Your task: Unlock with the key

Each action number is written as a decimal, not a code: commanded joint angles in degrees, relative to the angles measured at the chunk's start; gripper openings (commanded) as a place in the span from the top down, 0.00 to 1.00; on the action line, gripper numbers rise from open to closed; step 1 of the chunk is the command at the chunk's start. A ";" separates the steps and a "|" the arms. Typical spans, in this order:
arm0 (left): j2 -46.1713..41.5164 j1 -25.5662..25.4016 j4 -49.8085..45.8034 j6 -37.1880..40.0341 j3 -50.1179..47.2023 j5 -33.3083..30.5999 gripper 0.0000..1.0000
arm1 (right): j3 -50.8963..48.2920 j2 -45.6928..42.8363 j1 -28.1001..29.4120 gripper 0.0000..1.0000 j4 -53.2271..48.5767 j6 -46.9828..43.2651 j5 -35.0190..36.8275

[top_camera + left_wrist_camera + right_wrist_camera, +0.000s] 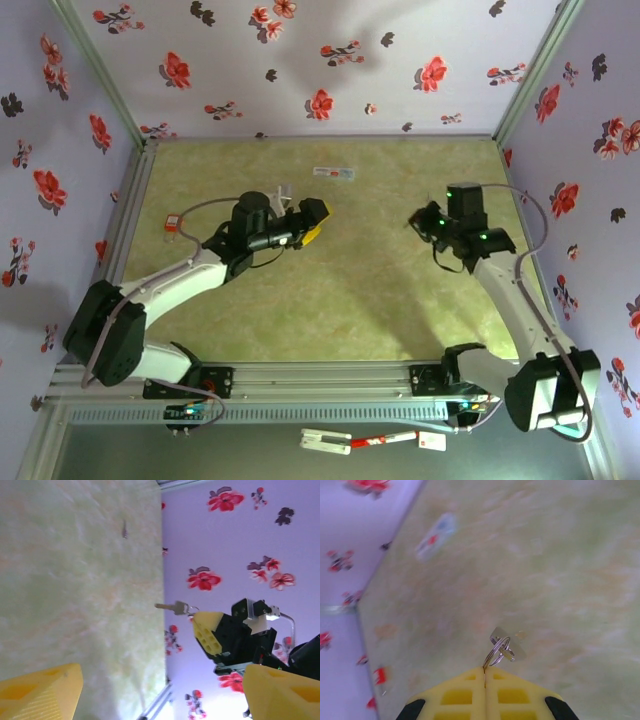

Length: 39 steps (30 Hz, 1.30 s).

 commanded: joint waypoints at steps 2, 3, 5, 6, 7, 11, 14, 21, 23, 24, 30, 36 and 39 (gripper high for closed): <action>2.82 -1.57 11.82 -16.78 -1.41 -1.39 0.16 | 2.67 3.46 8.46 1.00 12.20 4.35 -1.09; 3.17 -1.88 13.04 -18.64 -1.70 -1.83 0.15 | 3.04 4.33 10.38 1.00 13.69 4.65 -0.86; 3.83 -2.49 16.18 -21.89 -2.50 -3.10 0.13 | 3.84 6.00 14.43 1.00 16.18 4.78 -0.24; 4.11 -2.76 17.70 -23.47 -2.98 -3.84 0.13 | 3.92 6.50 15.78 1.00 17.34 5.13 0.22; 4.56 -2.93 19.57 -25.43 -3.87 -4.61 0.13 | 3.35 6.78 17.10 1.00 19.81 6.00 0.52; 6.00 -3.12 25.87 -31.22 -7.66 -7.66 0.12 | 0.74 7.57 20.92 1.00 27.76 9.23 0.55; 6.82 -3.28 27.64 -32.93 -8.97 -8.32 0.12 | 0.06 7.90 22.82 1.00 29.44 9.07 0.92; 8.01 -3.23 31.10 -35.95 -11.35 -11.67 0.10 | -3.54 7.74 26.60 1.00 35.83 10.35 -0.25; 8.96 -3.22 33.57 -37.56 -11.88 -12.53 0.11 | -4.26 7.87 27.52 1.00 36.94 10.33 -0.44; 9.38 -3.21 34.49 -37.99 -11.88 -12.60 0.11 | -4.64 7.88 28.05 1.00 37.58 10.33 -0.44; 9.93 -3.13 36.09 -39.32 -11.57 -13.32 0.12 | -6.05 7.93 30.03 1.00 39.55 10.48 -0.70; 9.09 -2.57 36.26 -39.24 -12.05 -13.33 0.20 | -8.20 7.16 30.40 1.00 40.36 10.39 -1.05; 8.14 -1.94 35.71 -37.98 -12.26 -13.03 0.22 | -9.27 6.45 30.40 1.00 40.41 9.66 -1.09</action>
